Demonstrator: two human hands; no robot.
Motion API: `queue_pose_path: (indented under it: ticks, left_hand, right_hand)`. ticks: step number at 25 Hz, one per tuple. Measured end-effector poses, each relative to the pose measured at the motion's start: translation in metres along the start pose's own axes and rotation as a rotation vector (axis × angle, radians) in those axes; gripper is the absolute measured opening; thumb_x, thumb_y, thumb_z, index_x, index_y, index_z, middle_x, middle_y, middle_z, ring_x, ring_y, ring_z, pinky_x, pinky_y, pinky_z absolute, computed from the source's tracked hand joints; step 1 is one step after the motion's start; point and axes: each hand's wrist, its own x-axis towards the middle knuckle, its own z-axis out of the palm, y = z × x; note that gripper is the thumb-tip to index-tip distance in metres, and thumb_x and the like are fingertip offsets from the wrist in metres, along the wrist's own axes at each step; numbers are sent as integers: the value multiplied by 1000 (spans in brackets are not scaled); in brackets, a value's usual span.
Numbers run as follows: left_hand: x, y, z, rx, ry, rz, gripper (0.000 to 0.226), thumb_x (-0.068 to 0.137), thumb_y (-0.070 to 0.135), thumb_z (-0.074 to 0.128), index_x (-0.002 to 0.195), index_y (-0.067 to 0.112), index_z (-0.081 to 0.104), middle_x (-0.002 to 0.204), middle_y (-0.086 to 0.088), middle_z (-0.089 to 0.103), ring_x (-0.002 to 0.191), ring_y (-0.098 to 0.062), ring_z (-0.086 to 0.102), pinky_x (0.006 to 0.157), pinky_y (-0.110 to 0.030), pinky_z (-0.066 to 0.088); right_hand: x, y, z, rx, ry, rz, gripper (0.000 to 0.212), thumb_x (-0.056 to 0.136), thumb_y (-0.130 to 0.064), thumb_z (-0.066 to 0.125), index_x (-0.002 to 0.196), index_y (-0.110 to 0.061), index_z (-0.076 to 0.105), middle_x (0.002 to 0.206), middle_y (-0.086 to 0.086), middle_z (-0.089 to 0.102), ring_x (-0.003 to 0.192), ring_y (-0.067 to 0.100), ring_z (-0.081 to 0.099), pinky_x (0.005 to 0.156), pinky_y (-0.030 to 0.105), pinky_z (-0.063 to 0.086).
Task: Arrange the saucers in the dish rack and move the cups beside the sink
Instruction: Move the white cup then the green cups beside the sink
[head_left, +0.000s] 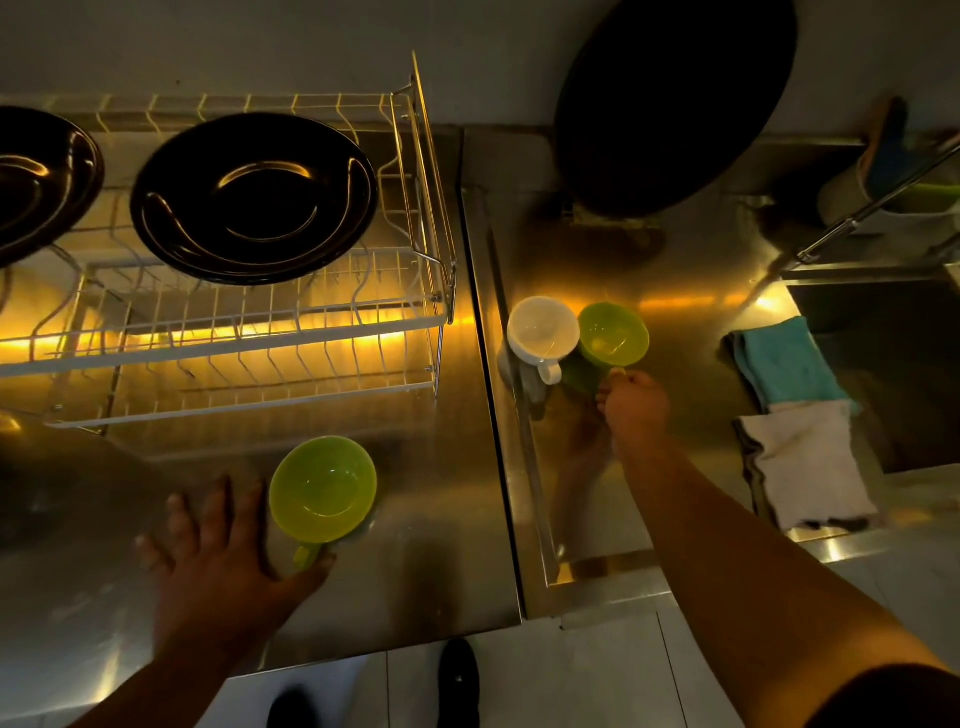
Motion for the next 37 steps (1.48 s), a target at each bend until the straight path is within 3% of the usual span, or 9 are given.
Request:
queue_pose_path:
  ticks: [8, 13, 15, 18, 21, 24, 28, 32, 37]
  left_hand:
    - [1, -2, 5, 3, 11, 5, 123, 63, 103, 39, 161, 31, 18, 172, -9, 15, 157, -42, 1, 120, -72, 7]
    - [2, 1, 1, -11, 12, 11, 124, 64, 103, 38, 161, 28, 23, 172, -11, 17, 157, -45, 2, 119, -71, 5]
    - [0, 0, 0, -15, 16, 20, 124, 64, 103, 38, 161, 27, 22, 172, -12, 17, 157, -46, 3, 119, -73, 6]
    - [-1, -4, 2, -23, 29, 44, 124, 66, 102, 40, 163, 28, 15, 172, -12, 16, 157, -46, 3, 119, -74, 8]
    - [-1, -5, 4, -30, 31, 57, 126, 65, 103, 40, 163, 29, 11, 172, -13, 16, 157, -47, 2, 118, -75, 8]
    - [-1, -5, 5, -30, 27, 55, 126, 65, 103, 39, 163, 27, 15, 171, -14, 17, 156, -49, 4, 118, -75, 5]
    - [-1, -8, 9, -9, 20, 70, 113, 73, 88, 44, 163, 26, 16, 170, -17, 17, 154, -54, 5, 115, -78, 8]
    - [-1, -9, 11, -7, 29, 75, 111, 73, 87, 39, 162, 25, 20, 170, -18, 19, 154, -54, 5, 116, -78, 7]
    - [-1, -9, 11, -24, 67, 87, 121, 69, 102, 27, 162, 24, 22, 171, -17, 18, 154, -52, 5, 116, -76, 4]
  right_hand:
    - [8, 4, -2, -172, 16, 18, 22, 95, -31, 58, 73, -26, 60, 96, 11, 75, 88, 35, 70, 86, 55, 57]
    - [-5, 6, -8, 134, -31, 142, 29, 100, -16, 52, 129, -18, 52, 102, 13, 68, 63, 22, 63, 51, 30, 52]
    - [-32, 9, -13, 132, 37, 67, 39, 96, -14, 56, 134, -19, 49, 105, 15, 66, 72, 28, 66, 58, 33, 59]
    - [-109, 24, -10, -145, 45, -192, 16, 90, -26, 61, 105, -29, 60, 97, 3, 71, 89, 29, 70, 75, 47, 60]
    - [-214, 53, 19, -468, -432, -351, 7, 89, -37, 62, 83, -35, 61, 78, -18, 67, 71, 1, 66, 51, 10, 47]
    - [-284, 76, 62, -499, -663, -373, 21, 81, -58, 65, 78, -37, 61, 78, -23, 66, 71, -7, 61, 54, 10, 45]
    - [-315, 86, 113, -426, -595, -90, 48, 57, -69, 73, 72, -25, 57, 64, -11, 63, 58, -3, 58, 52, 16, 42]
    - [-318, 94, 131, -338, -604, -47, 29, 70, -44, 82, 68, -29, 56, 59, -33, 63, 58, -21, 56, 44, 6, 38]
    - [-312, 92, 126, -283, -520, -120, 14, 77, -25, 74, 76, -26, 60, 67, -12, 63, 58, -8, 57, 51, 8, 40]
